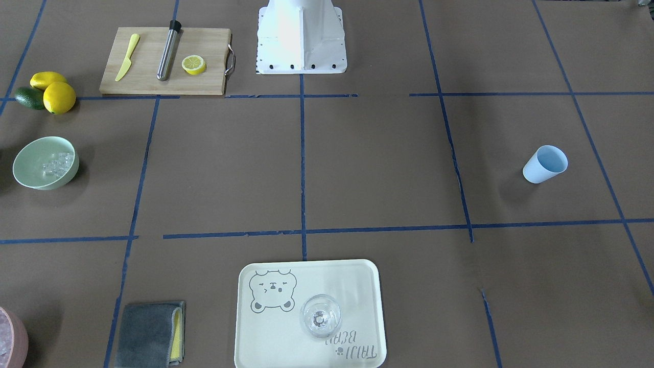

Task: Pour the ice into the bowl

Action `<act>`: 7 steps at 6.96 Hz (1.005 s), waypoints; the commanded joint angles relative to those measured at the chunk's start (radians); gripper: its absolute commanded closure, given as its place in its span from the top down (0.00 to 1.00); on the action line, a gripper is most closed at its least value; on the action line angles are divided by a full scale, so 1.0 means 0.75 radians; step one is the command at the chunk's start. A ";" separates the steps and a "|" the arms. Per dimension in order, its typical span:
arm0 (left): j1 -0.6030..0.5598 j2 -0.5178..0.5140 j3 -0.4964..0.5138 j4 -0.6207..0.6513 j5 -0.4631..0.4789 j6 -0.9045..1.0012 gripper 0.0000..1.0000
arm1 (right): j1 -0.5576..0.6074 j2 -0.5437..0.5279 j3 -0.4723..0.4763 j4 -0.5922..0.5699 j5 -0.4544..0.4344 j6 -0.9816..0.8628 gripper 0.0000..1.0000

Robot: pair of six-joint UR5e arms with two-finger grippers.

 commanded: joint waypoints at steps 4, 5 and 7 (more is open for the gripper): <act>0.000 -0.022 -0.006 -0.008 0.002 0.000 1.00 | 0.000 0.003 0.009 0.000 0.002 0.002 1.00; 0.000 -0.022 -0.006 -0.008 0.000 0.000 1.00 | 0.000 0.003 0.011 0.000 0.002 0.002 1.00; 0.000 -0.022 -0.016 -0.010 0.000 0.000 1.00 | 0.000 0.005 0.011 0.002 0.002 0.002 1.00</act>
